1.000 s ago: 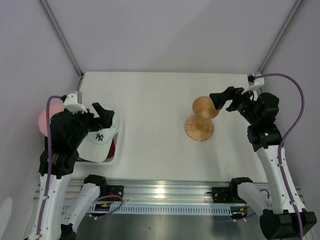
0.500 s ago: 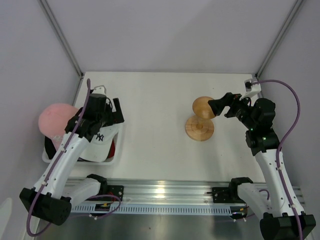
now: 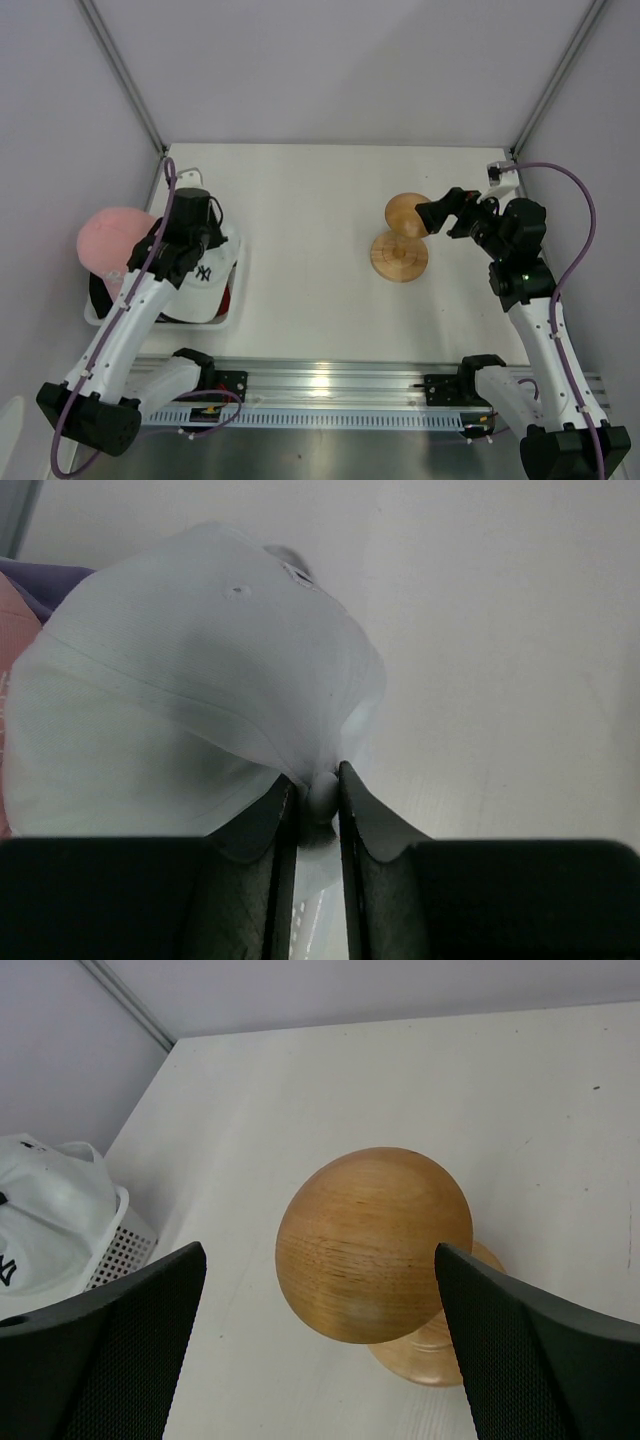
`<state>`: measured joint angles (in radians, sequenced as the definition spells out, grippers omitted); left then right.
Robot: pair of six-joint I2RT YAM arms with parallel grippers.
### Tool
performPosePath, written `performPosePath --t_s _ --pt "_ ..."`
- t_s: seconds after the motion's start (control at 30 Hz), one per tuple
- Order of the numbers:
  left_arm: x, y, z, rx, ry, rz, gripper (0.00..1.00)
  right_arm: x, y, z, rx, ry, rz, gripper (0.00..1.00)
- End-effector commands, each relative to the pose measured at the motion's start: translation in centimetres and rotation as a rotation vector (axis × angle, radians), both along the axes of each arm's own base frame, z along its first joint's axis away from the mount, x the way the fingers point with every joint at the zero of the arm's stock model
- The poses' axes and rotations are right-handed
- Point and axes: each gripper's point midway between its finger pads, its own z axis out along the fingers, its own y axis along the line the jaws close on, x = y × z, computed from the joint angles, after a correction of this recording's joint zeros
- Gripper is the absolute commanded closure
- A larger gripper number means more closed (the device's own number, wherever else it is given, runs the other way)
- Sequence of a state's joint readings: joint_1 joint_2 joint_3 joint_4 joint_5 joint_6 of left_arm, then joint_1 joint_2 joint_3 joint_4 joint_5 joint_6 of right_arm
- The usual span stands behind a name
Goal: Stack the hats
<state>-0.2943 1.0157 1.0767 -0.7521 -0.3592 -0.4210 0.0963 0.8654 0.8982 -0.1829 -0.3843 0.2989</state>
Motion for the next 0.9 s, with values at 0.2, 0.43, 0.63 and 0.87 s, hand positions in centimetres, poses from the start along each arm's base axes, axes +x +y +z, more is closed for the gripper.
performPosePath --t_s 0.2,0.43,0.63,0.87 --pt "-0.6 -2.1 5.7 -0.071 -0.175 -0.140 0.99 0.0 -1.9 -2.6 0.051 0.120 -0.161 0.01" --pt "-4.2 -3.9 12.9 -0.139 -0.322 -0.316 0.99 0.1 -2.1 -3.2 0.230 0.160 -0.233 0.01" --pt "-7.6 -10.3 19.2 -0.321 -0.457 -0.697 0.99 0.6 -2.1 -2.8 0.311 0.128 -0.246 0.00" --pt "-7.9 -17.7 23.7 -0.436 -0.553 -1.093 0.99 0.4 -7.2 -0.8 0.263 0.129 -0.484 0.00"
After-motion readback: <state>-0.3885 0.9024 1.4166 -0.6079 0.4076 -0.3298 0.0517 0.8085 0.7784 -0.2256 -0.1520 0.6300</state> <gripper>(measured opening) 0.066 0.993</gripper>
